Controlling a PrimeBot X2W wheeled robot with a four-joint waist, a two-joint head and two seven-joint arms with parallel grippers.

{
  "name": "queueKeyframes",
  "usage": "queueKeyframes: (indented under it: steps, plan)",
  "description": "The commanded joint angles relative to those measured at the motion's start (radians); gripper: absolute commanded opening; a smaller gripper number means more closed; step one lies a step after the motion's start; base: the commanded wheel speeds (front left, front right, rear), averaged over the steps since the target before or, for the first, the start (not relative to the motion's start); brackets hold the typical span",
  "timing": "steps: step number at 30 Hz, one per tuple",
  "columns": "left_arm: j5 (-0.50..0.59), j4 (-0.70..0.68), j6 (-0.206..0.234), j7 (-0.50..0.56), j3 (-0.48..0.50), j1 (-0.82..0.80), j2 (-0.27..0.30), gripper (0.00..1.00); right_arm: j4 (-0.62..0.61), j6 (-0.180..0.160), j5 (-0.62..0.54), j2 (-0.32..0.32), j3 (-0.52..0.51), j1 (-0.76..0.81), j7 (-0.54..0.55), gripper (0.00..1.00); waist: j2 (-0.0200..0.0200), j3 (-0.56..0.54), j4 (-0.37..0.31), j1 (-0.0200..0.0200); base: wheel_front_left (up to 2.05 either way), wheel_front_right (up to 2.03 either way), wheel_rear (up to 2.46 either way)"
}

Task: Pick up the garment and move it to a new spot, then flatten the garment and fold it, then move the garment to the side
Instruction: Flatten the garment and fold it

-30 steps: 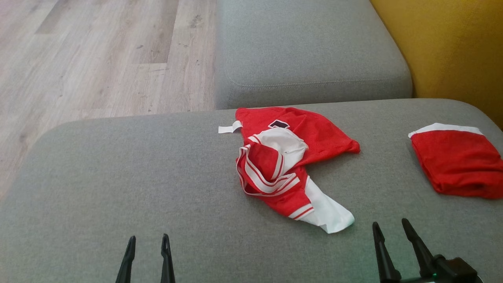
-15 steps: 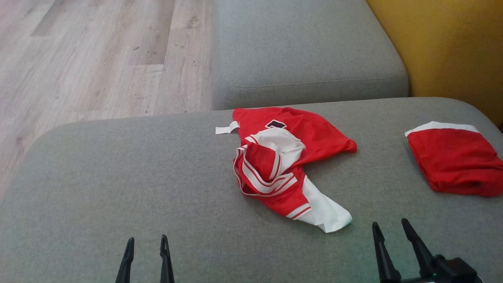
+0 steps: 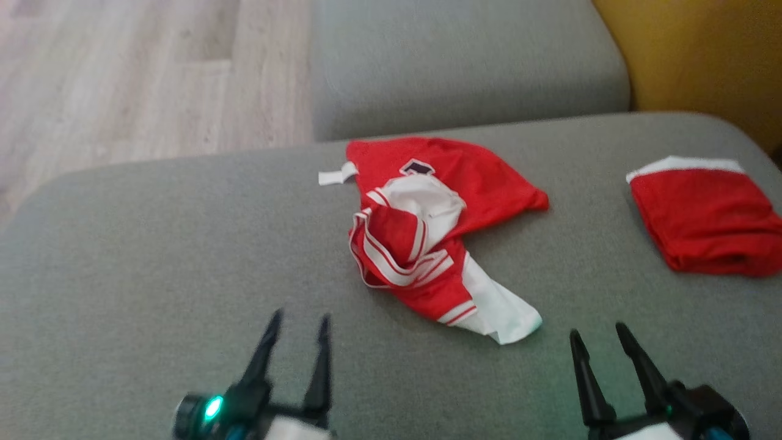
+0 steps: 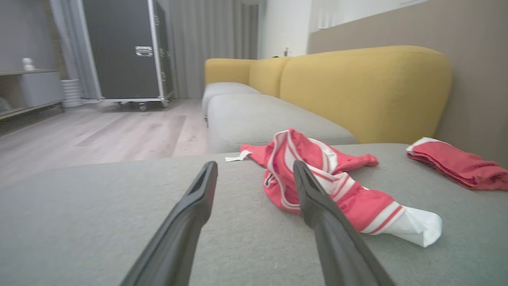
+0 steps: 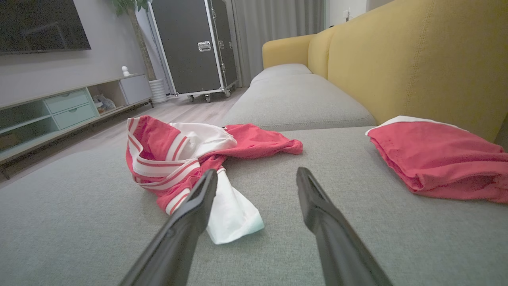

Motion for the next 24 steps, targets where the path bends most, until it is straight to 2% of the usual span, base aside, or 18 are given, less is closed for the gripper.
queueKeyframes:
  steps: [1,7,14,16,20,21,22,24]
  plan:
    - [-0.012,0.041,-0.020,-0.010,-0.015,-0.129,-0.006,1.00,-0.041,-0.001,-0.012,-0.022,0.030,-0.074,-0.011,1.00,-0.0001,0.051,-0.024,-0.0001,0.00,0.00,0.00]
    - [-0.070,0.279,-0.060,0.002,-0.089,-0.384,-0.006,1.00,-0.042,-0.001,-0.015,-0.030,0.066,-0.132,-0.011,1.00,-0.0001,0.158,-0.077,-0.0001,0.00,0.00,0.00]
    - [-0.133,0.464,-0.101,0.026,-0.076,-0.591,-0.006,1.00,-0.042,-0.001,-0.015,-0.030,0.089,-0.202,-0.011,1.00,-0.0001,0.247,-0.140,-0.0001,0.00,0.00,0.00]
    - [-0.143,0.535,-0.131,0.027,-0.074,-0.657,-0.002,1.00,-0.039,-0.001,-0.015,-0.029,0.093,-0.220,-0.011,1.00,-0.0001,0.270,-0.164,-0.0001,0.00,0.00,0.00]
    - [-0.142,0.613,-0.161,0.021,-0.084,-0.714,0.008,1.00,-0.035,-0.001,-0.014,-0.027,0.095,-0.231,-0.011,1.00,-0.0001,0.278,-0.190,-0.0001,0.00,0.00,0.00]
    - [-0.140,0.625,-0.167,0.017,-0.087,-0.725,0.012,0.29,-0.033,-0.001,-0.014,-0.026,0.095,-0.232,-0.011,1.00,-0.0001,0.275,-0.197,-0.0001,0.00,0.00,0.00]
    - [-0.137,0.634,-0.174,0.012,-0.091,-0.737,0.014,0.00,-0.031,-0.001,-0.014,-0.025,0.095,-0.233,-0.011,1.00,-0.0001,0.271,-0.203,-0.0001,0.00,0.00,0.00]
    - [-0.130,0.643,-0.190,0.003,-0.106,-0.759,0.016,0.00,-0.028,-0.001,-0.014,-0.024,0.095,-0.232,-0.011,1.00,-0.0001,0.256,-0.216,-0.0001,0.00,0.00,0.00]
